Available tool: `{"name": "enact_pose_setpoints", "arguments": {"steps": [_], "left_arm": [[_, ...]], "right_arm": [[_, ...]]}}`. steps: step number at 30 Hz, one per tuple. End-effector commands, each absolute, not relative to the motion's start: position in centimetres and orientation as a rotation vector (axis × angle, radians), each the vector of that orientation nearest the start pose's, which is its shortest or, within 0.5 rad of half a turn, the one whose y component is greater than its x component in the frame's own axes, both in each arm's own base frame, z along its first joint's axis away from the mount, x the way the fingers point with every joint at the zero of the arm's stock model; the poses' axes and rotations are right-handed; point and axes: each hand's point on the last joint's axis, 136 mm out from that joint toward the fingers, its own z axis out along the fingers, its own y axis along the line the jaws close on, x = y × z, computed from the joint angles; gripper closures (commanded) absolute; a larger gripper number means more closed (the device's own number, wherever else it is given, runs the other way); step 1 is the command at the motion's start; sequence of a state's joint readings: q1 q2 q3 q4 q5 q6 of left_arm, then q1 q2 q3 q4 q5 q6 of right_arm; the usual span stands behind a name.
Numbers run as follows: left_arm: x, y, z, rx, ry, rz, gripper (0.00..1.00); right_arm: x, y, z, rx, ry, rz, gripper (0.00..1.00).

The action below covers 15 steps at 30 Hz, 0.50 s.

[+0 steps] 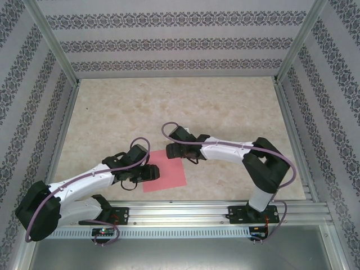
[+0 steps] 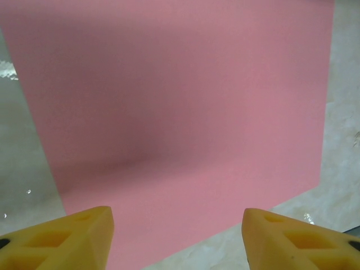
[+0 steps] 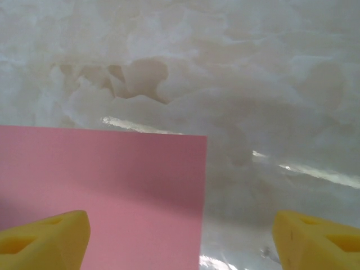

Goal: Fold a paper plane with a square sheet of paper (fold left side to right side)
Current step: Pick up the square sheet of paper from the bottom-center of the table.

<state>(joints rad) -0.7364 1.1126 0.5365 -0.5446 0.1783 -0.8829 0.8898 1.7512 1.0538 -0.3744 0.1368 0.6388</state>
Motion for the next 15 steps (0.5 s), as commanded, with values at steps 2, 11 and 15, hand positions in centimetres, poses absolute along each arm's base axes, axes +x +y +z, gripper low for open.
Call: {"name": "enact_pose_setpoints", "arguments": {"steps": [2, 11, 15], "left_arm": [[15.7, -19.0, 4.4, -0.166, 2.893, -0.668, 0.39], [15.4, -18.8, 3.2, -0.18, 2.904, -0.663, 0.42], [15.5, -18.9, 3.0, -0.178, 2.903, -0.663, 0.43]], "right_arm": [[27.7, 32.3, 3.9, -0.243, 2.692, 0.368, 0.15], [26.9, 32.6, 1.9, -0.237, 2.749, 0.324, 0.12], [25.6, 33.3, 1.4, -0.261, 2.773, 0.336, 0.12]]}}
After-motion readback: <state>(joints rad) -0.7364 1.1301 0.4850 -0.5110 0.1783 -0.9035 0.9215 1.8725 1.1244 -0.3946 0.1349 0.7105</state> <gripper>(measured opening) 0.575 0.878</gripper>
